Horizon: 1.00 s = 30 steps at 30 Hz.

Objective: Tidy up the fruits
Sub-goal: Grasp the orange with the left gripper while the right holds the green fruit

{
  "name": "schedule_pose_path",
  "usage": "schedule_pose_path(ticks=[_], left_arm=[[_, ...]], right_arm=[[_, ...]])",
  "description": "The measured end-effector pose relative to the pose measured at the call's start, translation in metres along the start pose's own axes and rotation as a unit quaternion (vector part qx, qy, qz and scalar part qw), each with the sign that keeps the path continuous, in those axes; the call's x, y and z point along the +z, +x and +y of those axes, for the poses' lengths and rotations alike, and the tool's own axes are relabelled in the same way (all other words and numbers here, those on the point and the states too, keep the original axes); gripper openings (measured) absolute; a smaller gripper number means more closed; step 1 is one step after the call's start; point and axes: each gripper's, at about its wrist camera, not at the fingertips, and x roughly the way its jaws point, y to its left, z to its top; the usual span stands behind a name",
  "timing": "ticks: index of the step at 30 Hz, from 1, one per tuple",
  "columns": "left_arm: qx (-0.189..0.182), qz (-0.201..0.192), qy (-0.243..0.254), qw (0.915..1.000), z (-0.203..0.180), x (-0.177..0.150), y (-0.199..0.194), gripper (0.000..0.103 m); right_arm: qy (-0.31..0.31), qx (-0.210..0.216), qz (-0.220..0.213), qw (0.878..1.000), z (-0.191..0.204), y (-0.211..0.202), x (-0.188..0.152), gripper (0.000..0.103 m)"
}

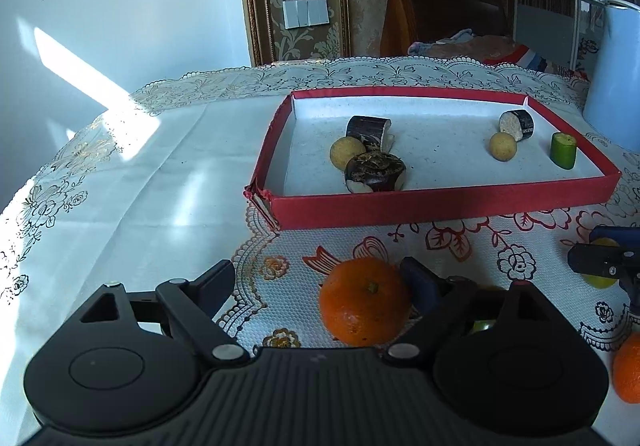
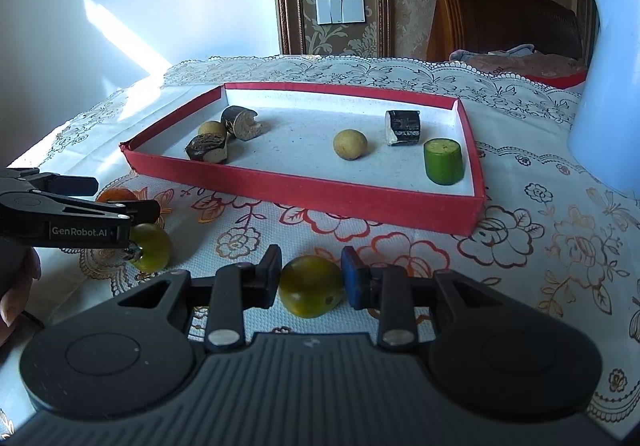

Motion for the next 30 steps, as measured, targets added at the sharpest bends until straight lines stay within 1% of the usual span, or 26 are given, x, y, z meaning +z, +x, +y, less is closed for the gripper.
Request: schedule_pose_path(ticks=[3,6,14,16,17,19,20,23,26,30], left_arm=[[-0.01,0.012,0.004,0.9999,-0.002,-0.001,0.004,0.09],[-0.002,0.006,0.012,0.9999,-0.005,-0.002,0.002,0.091],[-0.004,0.009,0.008,0.9999,-0.002,-0.001,0.003,0.091],[-0.005,0.012,0.003,0.9999,0.001,-0.001,0.002,0.09],[-0.008,0.013,0.0,0.9999,0.002,-0.001,0.002,0.09],[-0.011,0.014,-0.001,0.9998,0.003,-0.001,0.001,0.09],[-0.009,0.014,0.0,0.9999,0.003,-0.001,0.001,0.09],[-0.003,0.011,0.007,0.9999,0.0,-0.002,0.001,0.09],[-0.002,0.011,0.008,0.9999,0.0,-0.002,0.0,0.09],[-0.011,0.013,-0.005,0.9998,0.006,-0.002,-0.001,0.09]], right_arm=[[-0.006,-0.003,0.002,1.0,0.001,0.001,-0.001,0.032],[-0.003,-0.005,0.009,1.0,0.0,0.003,-0.001,0.033],[-0.007,-0.004,0.014,1.0,0.0,0.004,-0.002,0.035],[-0.01,0.001,0.016,1.0,-0.001,0.004,-0.002,0.038],[-0.011,0.003,0.016,1.0,0.0,0.003,-0.002,0.04],[-0.016,-0.003,0.018,1.0,0.001,0.004,-0.003,0.052],[-0.018,-0.006,0.019,1.0,0.002,0.005,-0.003,0.06],[-0.015,-0.006,0.018,1.0,0.001,0.005,-0.003,0.06],[-0.01,-0.007,0.016,1.0,-0.001,0.004,-0.003,0.057],[-0.006,-0.008,0.015,1.0,-0.003,0.003,-0.003,0.055]])
